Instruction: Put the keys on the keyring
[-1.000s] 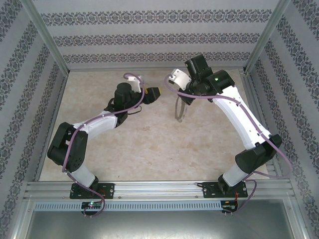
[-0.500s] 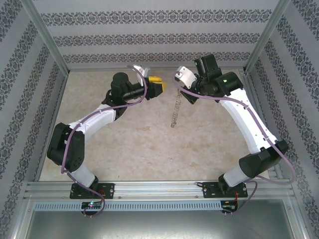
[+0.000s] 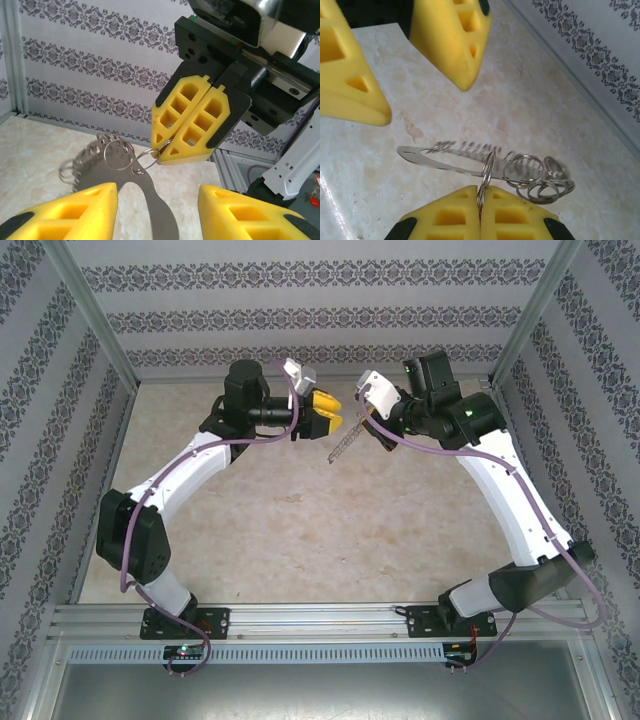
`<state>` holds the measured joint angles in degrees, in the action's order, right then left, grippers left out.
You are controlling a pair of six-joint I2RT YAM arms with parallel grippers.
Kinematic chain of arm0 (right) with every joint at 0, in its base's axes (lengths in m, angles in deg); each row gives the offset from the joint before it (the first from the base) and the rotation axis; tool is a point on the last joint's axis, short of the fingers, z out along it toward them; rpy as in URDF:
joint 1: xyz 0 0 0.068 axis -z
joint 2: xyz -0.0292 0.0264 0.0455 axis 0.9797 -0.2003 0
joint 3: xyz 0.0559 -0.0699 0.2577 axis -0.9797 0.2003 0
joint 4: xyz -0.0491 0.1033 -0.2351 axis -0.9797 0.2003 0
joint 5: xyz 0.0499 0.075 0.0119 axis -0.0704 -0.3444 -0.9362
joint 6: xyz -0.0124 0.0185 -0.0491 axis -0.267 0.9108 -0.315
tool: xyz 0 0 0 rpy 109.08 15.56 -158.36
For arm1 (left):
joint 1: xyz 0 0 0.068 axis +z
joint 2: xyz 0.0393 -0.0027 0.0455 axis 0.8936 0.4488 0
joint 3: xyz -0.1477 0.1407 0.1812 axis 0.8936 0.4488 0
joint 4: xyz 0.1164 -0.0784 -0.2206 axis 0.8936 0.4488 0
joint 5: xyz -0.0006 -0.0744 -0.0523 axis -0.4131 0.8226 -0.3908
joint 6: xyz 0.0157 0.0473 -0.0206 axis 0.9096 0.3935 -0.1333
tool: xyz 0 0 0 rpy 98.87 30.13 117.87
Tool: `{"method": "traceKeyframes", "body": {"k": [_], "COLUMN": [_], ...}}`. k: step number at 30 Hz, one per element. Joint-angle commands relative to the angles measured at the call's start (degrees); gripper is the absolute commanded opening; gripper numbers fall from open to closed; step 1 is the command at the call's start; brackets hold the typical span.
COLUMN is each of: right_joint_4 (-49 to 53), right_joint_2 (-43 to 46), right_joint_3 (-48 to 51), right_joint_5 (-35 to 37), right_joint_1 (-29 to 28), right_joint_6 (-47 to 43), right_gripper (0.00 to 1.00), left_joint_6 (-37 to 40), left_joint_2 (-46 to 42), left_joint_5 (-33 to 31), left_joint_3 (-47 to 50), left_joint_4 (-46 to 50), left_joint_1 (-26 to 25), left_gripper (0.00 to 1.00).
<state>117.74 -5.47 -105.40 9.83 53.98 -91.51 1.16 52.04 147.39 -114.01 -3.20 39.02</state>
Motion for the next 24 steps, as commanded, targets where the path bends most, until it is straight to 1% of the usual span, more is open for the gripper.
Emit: {"method": "traceKeyframes", "body": {"k": [1,9,12,15,24], "right_joint_4": [-2.18,-2.37,-2.46,-2.45,-2.60], "right_joint_2": [1.91,2.86,3.06,3.05,3.23], "right_joint_3": [0.16,0.16,0.29,0.34,0.17], "right_joint_5": [-2.79,-4.96,-5.46,-5.93,-6.30], "right_joint_1": [0.67,0.56,0.47,0.29,-1.02], "right_joint_6": [0.35,0.59,0.63,0.68,0.46], "right_gripper": [0.00,0.00,0.00,0.00,0.00], "left_joint_6": [6.01,15.56,19.47,22.75,26.40], "left_joint_2": [1.94,6.12,7.65,9.15,12.27], "left_joint_5": [4.54,10.99,12.85,13.39,15.26], "left_joint_3": [-3.79,-13.21,-16.56,-19.72,-25.60], "left_joint_4": [7.19,22.25,27.93,32.77,38.33], "left_joint_1": [-0.46,-0.47,-0.41,-0.49,-0.53], "left_gripper": [0.46,0.44,0.43,0.43,0.43]}}
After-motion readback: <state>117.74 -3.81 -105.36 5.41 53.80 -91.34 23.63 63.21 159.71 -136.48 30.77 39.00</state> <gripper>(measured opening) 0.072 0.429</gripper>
